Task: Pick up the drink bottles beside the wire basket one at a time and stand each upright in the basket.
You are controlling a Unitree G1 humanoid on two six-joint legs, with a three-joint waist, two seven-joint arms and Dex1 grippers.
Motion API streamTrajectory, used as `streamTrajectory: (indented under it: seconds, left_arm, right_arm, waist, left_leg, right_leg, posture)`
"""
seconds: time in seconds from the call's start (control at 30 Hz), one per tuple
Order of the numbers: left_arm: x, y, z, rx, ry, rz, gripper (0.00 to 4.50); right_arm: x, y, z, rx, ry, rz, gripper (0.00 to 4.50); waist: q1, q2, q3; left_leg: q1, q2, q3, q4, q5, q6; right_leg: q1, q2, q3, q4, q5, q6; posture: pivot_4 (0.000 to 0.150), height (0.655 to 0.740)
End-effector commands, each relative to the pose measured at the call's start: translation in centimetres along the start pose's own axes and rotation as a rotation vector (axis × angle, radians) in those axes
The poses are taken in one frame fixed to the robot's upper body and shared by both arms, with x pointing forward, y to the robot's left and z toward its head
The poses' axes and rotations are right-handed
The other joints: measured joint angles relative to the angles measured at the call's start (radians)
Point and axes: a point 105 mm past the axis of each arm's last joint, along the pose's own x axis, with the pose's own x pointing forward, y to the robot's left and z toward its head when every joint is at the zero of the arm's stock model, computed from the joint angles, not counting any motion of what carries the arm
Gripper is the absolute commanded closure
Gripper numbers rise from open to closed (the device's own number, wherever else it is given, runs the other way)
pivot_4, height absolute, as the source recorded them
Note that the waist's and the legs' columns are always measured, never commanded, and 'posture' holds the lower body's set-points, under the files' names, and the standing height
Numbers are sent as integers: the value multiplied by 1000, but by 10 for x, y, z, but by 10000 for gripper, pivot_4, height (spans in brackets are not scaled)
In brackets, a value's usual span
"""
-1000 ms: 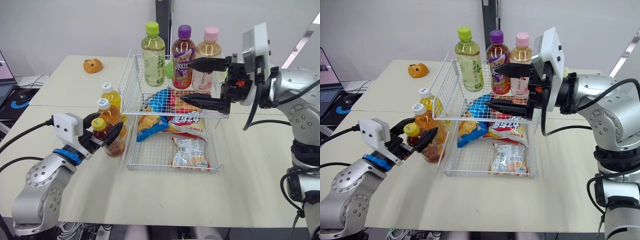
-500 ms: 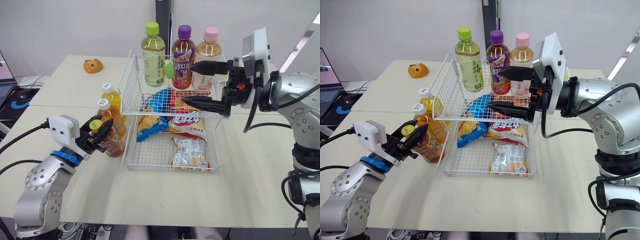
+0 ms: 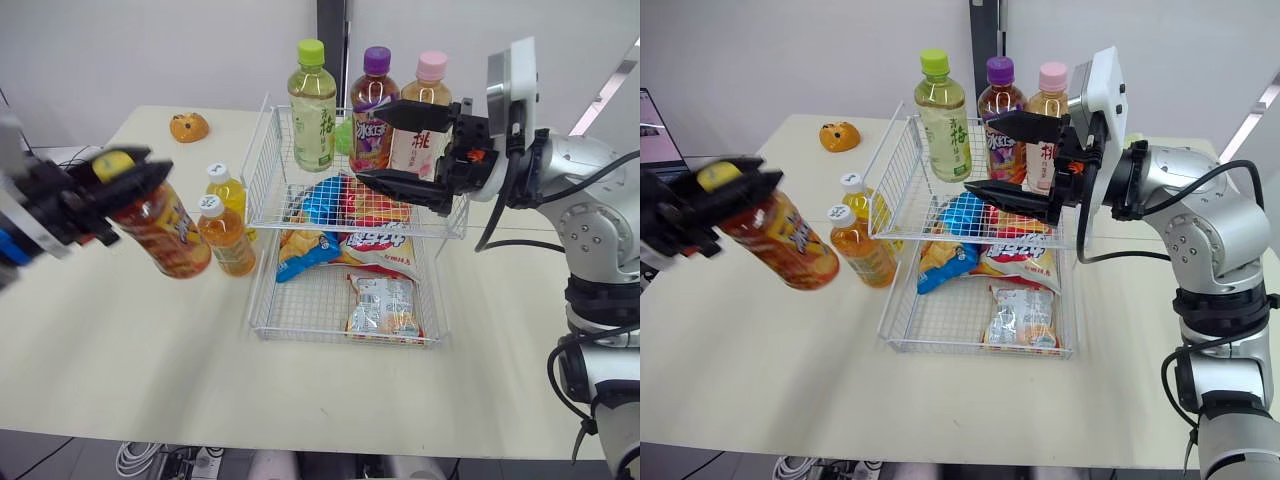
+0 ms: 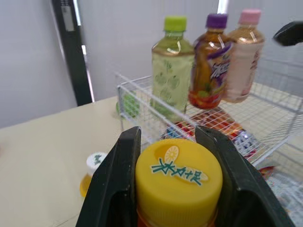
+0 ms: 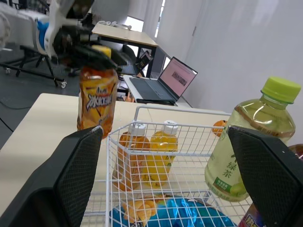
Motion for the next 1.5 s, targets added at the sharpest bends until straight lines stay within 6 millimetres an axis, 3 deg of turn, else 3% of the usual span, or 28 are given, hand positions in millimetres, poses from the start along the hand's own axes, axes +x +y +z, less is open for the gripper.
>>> streamTrajectory:
  seconds: [0.03, 0.13, 0.33, 0.5, 0.67, 0.8, 1.03, 1.13, 1.37, 1.5]
  left_arm:
    - [-5, -9, 47, 8, -34, -121, 30955]
    - [2, -16, 73, 34, -70, -218, 30955]
    - [37, -36, 111, 26, -178, -453, 30955]
    - [74, -51, 118, 34, -194, -635, 30955]
    - [127, -70, 104, 51, -236, -777, 30955]
    - [170, -88, 78, 115, -238, -836, 30955]
    - [219, -110, 48, 163, -250, -839, 30955]
    - [232, -121, 38, 168, -255, -856, 30955]
    - [240, -132, 33, 135, -267, -894, 30955]
    - [239, -134, 37, 117, -288, -906, 17967]
  right_arm:
    - [-1, -2, 10, -65, -24, -15, 0]
    - [-6, -5, 10, -78, -18, -40, 0]
    - [-26, -1, 11, -100, 43, -100, 0]
    - [-48, 3, 14, -115, 118, -193, 0]
    - [-73, 11, 16, -117, 185, -322, 0]
    - [-89, 22, 16, -109, 231, -423, 0]
    - [-101, 35, 15, -101, 270, -533, 0]
    - [-104, 39, 15, -96, 280, -560, 0]
    - [-105, 41, 16, -85, 286, -582, 0]
    - [-105, 41, 16, -78, 285, -583, 0]
  waist:
    - [0, 0, 0]
    - [4, 0, 1]
    - [25, 1, 1]
    - [29, 1, 1]
    - [29, 1, 1]
    - [22, 2, 2]
    - [22, 4, 3]
    - [23, 4, 3]
    - [22, 4, 3]
    - [24, 4, 3]
  left_leg:
    - [-2, 0, 0, 0, 0, 0]
    - [-6, -1, 1, 0, 0, 0]
    - [-6, -2, 2, 1, 0, 0]
    - [-6, -2, 2, 2, 0, 0]
    - [-6, -2, 2, 3, 1, -1]
    - [-6, -2, 4, 3, 1, -1]
    - [-5, -2, 4, 2, 1, -1]
    - [-6, -2, 4, 3, 1, -1]
    - [-5, -3, 3, 2, 1, -1]
    - [-5, -3, 3, 3, 1, -1]
  right_leg:
    - [-2, 0, 0, 0, 0, 0]
    - [-7, 0, 1, 0, 0, 0]
    - [-7, 0, 2, 2, 0, 0]
    - [-7, 1, 2, 2, 0, 1]
    - [-8, 0, 3, 5, 0, 1]
    - [-9, 1, 5, 6, 0, 1]
    - [-9, 1, 6, 6, 0, 1]
    - [-9, 1, 6, 6, 0, 1]
    - [-8, 1, 6, 6, -1, 1]
    - [-8, 1, 6, 6, -1, 2]
  posture:
    - [1500, 7400]
    - [1500, 7400]
    - [1500, 7400]
    - [1500, 7400]
    - [1500, 7400]
    - [1500, 7400]
    - [1500, 7400]
    - [1500, 7400]
    - [1500, 7400]
    - [1500, 7400]
